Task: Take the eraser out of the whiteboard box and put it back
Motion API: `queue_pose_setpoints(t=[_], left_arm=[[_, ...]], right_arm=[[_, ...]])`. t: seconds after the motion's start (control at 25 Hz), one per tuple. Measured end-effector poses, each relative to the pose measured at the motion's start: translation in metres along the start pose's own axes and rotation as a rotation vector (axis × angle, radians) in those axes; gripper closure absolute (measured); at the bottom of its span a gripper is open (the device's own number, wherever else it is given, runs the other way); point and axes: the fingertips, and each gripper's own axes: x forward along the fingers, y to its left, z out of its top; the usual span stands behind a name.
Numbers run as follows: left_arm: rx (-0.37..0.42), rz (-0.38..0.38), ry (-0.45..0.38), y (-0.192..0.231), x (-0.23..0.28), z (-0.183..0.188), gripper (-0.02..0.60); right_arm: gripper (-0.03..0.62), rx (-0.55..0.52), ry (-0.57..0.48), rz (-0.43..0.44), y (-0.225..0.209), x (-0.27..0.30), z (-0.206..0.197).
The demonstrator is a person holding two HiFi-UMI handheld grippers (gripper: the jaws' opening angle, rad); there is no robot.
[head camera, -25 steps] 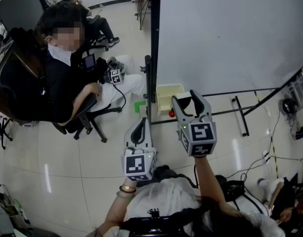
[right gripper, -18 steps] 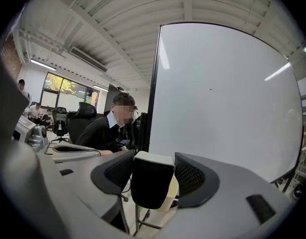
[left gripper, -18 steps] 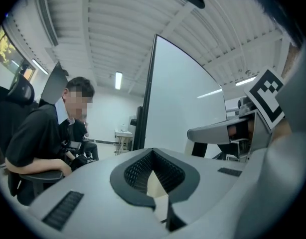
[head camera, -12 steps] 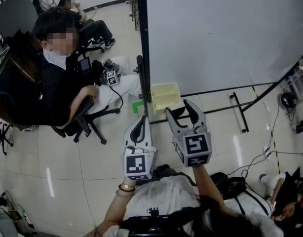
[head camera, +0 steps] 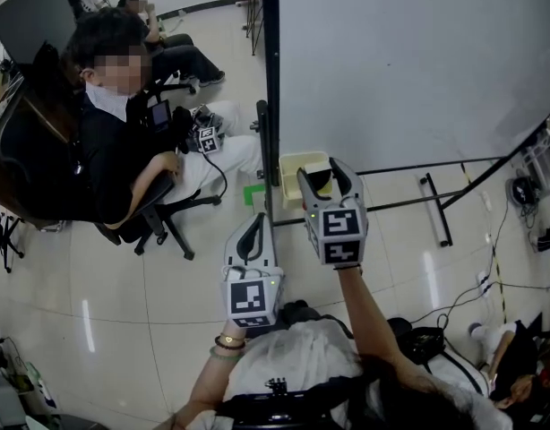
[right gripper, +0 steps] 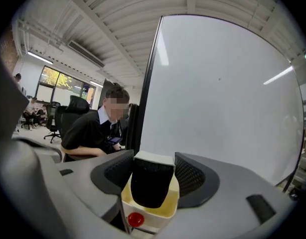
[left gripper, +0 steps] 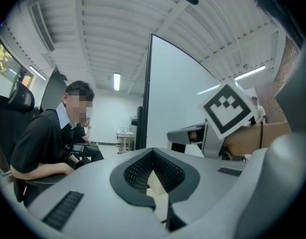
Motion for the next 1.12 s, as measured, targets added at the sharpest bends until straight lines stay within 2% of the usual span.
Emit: queue_pose_setpoints(t=[0.16, 0.28, 0.32, 0.44, 0.52, 0.72, 0.96, 1.12], left_arm=[[-0.002, 0.01, 0.002, 0.003, -0.004, -0.001, 0.578], [-0.003, 0.021, 0.007, 0.007, -0.005, -0.002, 0.578], [-0.005, 0.024, 0.009, 0.009, -0.005, -0.002, 0.578], [-0.007, 0.025, 0.008, 0.009, -0.005, -0.001, 0.578], [-0.007, 0.018, 0.007, 0.007, -0.005, 0.0, 0.578], [-0.003, -0.015, 0.009, -0.007, 0.0, 0.0, 0.578], [0.013, -0.053, 0.011, -0.021, 0.01, -0.002, 0.578], [0.009, -0.061, 0.024, -0.026, 0.01, -0.01, 0.578]], right_arm=[[0.31, -0.034, 0.157, 0.018, 0.012, 0.024, -0.055], [0.27, -0.02, 0.191, 0.031, 0.016, 0.025, -0.078], [0.252, -0.001, 0.181, 0.028, 0.015, 0.022, -0.078], [0.266, 0.053, 0.076, 0.017, 0.013, 0.0, -0.055], [0.301, 0.084, 0.003, 0.032, 0.014, -0.022, -0.037], [0.306, 0.163, -0.13, 0.045, 0.016, -0.066, -0.006], [0.307, 0.124, -0.133, 0.066, 0.023, -0.065, -0.005], [0.309, 0.121, -0.08, 0.084, 0.03, -0.065, -0.017]])
